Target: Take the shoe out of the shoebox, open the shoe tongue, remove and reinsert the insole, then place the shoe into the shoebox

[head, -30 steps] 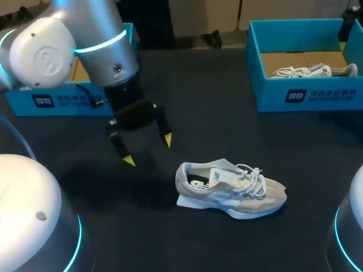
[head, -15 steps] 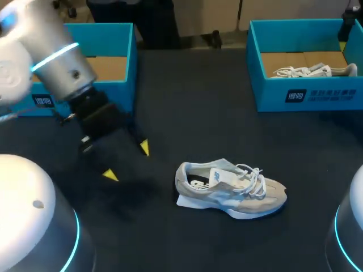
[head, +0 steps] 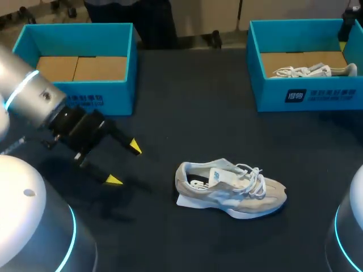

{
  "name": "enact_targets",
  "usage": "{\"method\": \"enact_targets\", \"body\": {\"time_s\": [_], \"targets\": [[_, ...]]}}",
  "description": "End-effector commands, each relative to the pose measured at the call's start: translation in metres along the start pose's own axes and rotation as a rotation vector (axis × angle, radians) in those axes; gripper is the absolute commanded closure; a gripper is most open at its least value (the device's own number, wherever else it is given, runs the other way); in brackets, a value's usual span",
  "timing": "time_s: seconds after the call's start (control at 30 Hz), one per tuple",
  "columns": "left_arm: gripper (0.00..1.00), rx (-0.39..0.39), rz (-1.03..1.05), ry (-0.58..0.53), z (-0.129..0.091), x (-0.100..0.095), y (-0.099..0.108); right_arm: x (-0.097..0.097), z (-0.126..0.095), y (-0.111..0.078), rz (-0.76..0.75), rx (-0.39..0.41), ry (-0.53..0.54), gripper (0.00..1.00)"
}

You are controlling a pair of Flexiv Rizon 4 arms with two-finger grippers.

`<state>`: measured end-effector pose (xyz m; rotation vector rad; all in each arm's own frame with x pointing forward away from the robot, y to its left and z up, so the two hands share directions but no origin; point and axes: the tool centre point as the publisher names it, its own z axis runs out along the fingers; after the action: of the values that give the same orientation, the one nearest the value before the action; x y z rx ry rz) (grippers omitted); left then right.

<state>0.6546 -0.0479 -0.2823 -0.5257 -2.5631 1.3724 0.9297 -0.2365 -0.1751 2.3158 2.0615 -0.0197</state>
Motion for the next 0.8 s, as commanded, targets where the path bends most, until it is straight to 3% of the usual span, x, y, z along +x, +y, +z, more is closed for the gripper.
{"method": "enact_targets", "body": {"time_s": [0.03,0.3,0.53,0.63,0.8], "targets": [[0.0,0.149,0.003,-0.123,0.009,0.006,0.03,0.0,0.0,0.0,0.0,-0.001,-0.001,0.0],[0.0,0.301,-0.066,-0.112,0.016,0.003,0.066,0.0,0.0,0.0,0.0,-0.001,-0.001,0.0],[0.0,0.301,-0.066,-0.112,0.016,0.003,0.066,0.0,0.0,0.0,0.0,-0.001,-0.001,0.0],[0.0,0.37,-0.128,-0.144,0.022,-0.004,0.081,0.0,0.0,0.0,0.0,-0.001,-0.001,0.0],[0.0,0.4,-0.189,-0.222,0.025,-0.015,0.098,0.0,0.0,0.0,0.0,-0.001,-0.001,0.0]]}}
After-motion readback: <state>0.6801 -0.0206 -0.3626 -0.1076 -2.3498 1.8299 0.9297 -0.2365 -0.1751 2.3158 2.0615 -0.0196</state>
